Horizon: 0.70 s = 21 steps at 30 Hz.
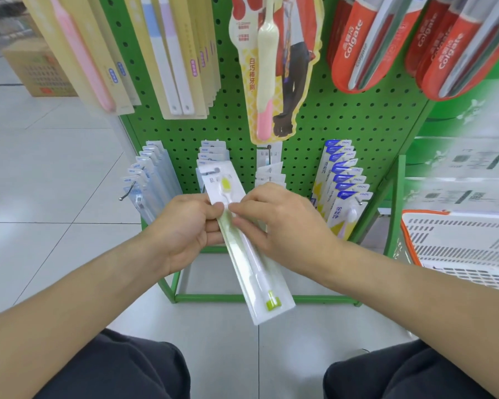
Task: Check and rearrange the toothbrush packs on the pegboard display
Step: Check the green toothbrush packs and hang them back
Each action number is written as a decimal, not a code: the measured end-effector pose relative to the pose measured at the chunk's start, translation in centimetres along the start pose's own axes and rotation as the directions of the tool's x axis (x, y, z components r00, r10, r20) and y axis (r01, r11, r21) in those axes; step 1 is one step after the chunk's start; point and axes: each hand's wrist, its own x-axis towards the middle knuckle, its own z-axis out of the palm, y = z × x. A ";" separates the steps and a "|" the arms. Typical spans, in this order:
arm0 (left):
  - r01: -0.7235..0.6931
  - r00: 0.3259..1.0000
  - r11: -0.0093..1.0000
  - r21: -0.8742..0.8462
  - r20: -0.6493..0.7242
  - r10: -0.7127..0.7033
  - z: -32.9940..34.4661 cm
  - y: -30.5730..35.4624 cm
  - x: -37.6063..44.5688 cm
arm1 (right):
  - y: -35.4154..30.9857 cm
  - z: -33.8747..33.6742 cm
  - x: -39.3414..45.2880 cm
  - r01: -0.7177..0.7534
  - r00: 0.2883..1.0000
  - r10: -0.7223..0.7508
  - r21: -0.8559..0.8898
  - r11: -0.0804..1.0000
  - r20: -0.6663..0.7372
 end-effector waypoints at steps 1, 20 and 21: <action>-0.022 0.999 1.000 -0.006 -0.030 0.022 -0.2 0.2 0.0 | -0.3 0.2 -0.1 -0.053 0.997 0.049 0.074 0.996 0.053; -0.172 0.947 0.985 -0.015 -0.277 0.162 -1.4 0.9 0.7 | 1.2 -3.1 -0.2 -0.700 0.660 0.192 0.502 0.508 0.726; -0.165 0.950 0.986 -0.009 -0.270 0.156 -1.4 0.8 0.7 | 1.2 -3.2 -0.1 -0.694 0.667 0.188 0.510 0.508 0.721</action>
